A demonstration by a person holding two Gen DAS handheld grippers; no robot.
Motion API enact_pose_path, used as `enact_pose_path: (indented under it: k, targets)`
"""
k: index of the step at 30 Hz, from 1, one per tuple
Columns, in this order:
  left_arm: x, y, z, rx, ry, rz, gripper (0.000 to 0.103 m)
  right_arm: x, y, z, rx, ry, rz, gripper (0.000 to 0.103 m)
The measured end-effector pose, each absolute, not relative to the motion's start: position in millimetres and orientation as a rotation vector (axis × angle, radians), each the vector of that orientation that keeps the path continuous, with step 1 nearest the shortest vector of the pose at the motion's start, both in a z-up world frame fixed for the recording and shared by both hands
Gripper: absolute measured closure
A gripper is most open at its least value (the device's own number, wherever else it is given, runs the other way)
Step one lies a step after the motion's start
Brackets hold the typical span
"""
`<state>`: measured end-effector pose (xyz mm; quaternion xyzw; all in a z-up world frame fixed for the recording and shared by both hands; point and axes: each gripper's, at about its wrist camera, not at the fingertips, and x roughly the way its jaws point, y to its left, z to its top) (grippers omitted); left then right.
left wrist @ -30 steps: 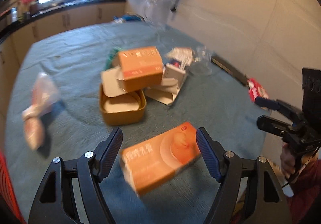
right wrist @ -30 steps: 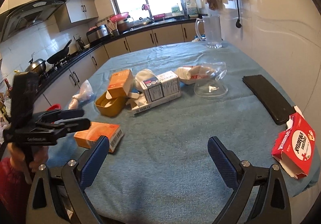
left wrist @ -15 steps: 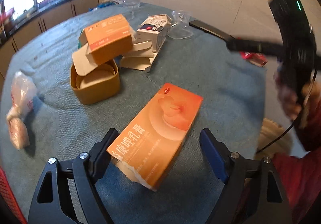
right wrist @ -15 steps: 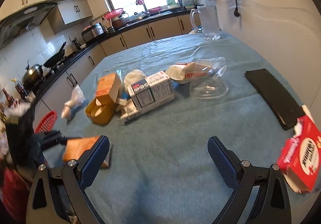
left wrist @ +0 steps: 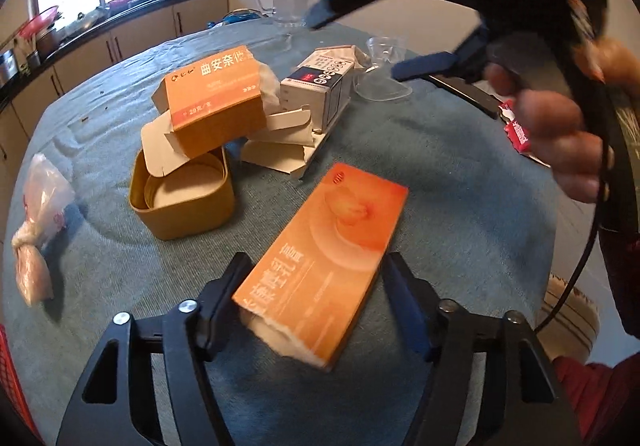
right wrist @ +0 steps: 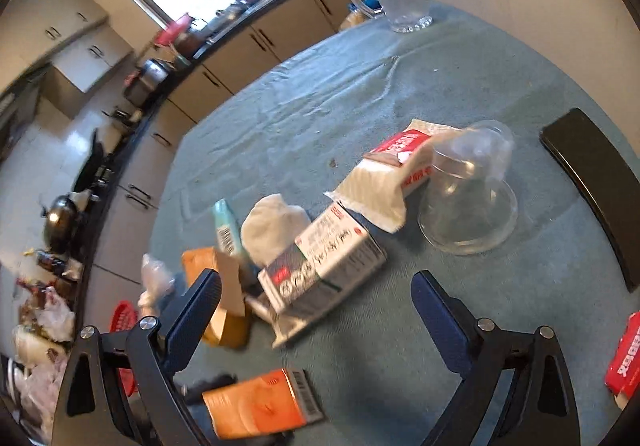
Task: Collect trash
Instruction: 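Close the left tool on the long orange box while the right tool grasps the white-and-blue medicine box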
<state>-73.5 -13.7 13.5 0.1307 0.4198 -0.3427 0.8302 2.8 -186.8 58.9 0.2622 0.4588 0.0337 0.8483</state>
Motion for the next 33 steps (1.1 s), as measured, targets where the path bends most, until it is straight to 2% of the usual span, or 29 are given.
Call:
enact_pose_path:
  k: [1,3,5,8,10,13,17,20,27,28,29,30,33]
  targets:
    - [-75.8,-14.4,14.0,0.274,0.887,-0.729,0.042,9.8,-182.6,57.5,0.538,0.987,0.056,0.007]
    - [-80.9,-16.0,14.8,0.265,0.891,-0.738,0.045,20.0,-176.3,52.9,0.525,1.018,0.03,0.019]
    - [-84.8,-17.5,15.0,0.27,0.893,-0.753,0.047,27.4,-174.7,46.0,0.509,1.051,0.007,0.026]
    - [-88.1,-15.5,14.5,0.273,0.9,-0.768,0.047,37.7,-171.3,35.8,0.484,1.085,-0.015,0.028]
    - [-88.3,-16.7,14.6,0.281,0.901,-0.775,0.044,39.9,-174.6,32.2,0.476,1.084,-0.019,0.028]
    - [-86.0,-16.0,15.4,0.272,0.906,-0.777,0.035,39.4,-175.7,33.4,0.456,1.085,-0.012,0.031]
    - [-83.2,-15.8,19.4,0.254,0.908,-0.778,0.034,30.3,-177.6,40.3,0.396,1.072,-0.002,0.048]
    - [-79.8,-14.3,22.1,0.258,0.901,-0.761,0.026,23.9,-182.9,43.8,0.366,1.073,-0.01,0.049]
    - [-70.2,-35.3,17.9,0.299,0.884,-0.698,0.026,25.7,-187.8,35.7,0.347,1.079,-0.013,0.048]
    - [-69.2,-37.9,15.8,0.311,0.88,-0.684,0.027,26.6,-188.5,30.9,0.352,1.094,-0.005,0.048]
    - [-68.8,-40.5,14.3,0.32,0.873,-0.672,0.035,26.2,-189.6,27.6,0.356,1.099,-0.004,0.057]
    - [-68.3,-42.8,13.2,0.326,0.869,-0.658,0.043,24.0,-192.0,24.7,0.369,1.096,-0.003,0.062]
    - [-64.4,-46.0,11.6,0.304,0.87,-0.639,0.058,14.2,-194.4,28.3,0.378,1.062,0.018,0.062]
